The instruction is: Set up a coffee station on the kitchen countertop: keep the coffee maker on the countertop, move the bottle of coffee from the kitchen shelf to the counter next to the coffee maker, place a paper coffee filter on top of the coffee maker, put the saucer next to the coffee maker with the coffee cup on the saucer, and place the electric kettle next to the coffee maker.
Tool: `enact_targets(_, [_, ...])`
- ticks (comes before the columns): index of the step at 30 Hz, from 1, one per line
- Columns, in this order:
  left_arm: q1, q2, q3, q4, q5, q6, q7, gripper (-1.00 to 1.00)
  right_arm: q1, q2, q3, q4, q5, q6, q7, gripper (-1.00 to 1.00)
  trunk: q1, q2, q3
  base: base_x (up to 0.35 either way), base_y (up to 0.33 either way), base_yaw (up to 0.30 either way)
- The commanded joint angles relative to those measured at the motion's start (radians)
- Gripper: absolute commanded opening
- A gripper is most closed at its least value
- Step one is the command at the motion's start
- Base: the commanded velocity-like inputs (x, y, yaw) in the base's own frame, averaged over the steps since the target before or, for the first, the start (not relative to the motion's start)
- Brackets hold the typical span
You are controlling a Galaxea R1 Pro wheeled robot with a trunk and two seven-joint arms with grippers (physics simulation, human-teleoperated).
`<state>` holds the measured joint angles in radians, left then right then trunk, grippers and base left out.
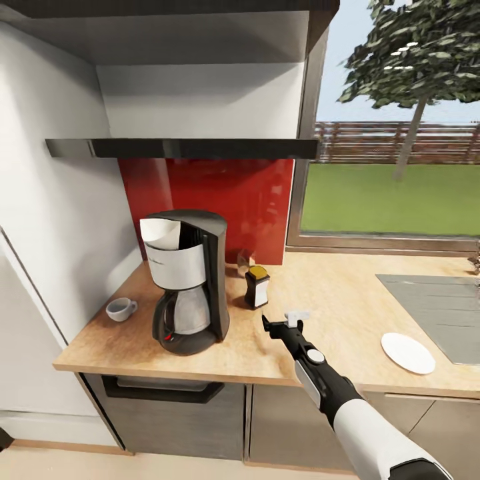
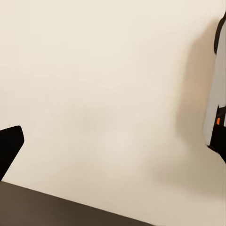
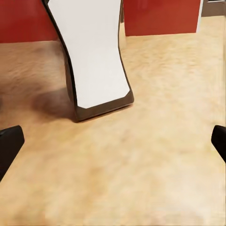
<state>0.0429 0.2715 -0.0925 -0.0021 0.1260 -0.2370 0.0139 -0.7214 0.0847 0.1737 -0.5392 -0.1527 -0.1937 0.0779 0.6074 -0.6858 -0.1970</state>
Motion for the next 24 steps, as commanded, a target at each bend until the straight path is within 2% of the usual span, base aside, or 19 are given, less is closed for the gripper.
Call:
enact_targets(1, [0.0,0.0,-0.009,-0.001,0.01,-0.004,0.001,1.0,-0.001,0.0,0.003,0.008,-0.011,-0.004,0.003,1.0,0.0,-0.001,-0.001,-0.286,0.0,0.0])
enact_targets(12, [-0.002,-0.001,-0.007,-0.005,0.016,-0.017,0.002,1.0,-0.001,0.0,0.002,0.043,-0.013,-0.007,-0.011,1.0,0.0,-0.001,-0.001,-0.317,0.0,0.0])
enact_targets(18, [-0.001,-0.001,-0.004,-0.026,0.018,-0.105,0.002,1.0,-0.001,0.0,0.003,0.044,-0.013,-0.007,-0.036,1.0,0.0,-0.001,-0.001,-0.334,0.0,-0.011])
enact_targets(24, [-0.001,-0.001,-0.004,-0.077,0.02,-0.174,0.001,1.0,-0.001,-0.001,0.002,0.043,-0.013,-0.008,-0.043,1.0,0.0,-0.001,-0.001,-0.336,0.0,-0.201])
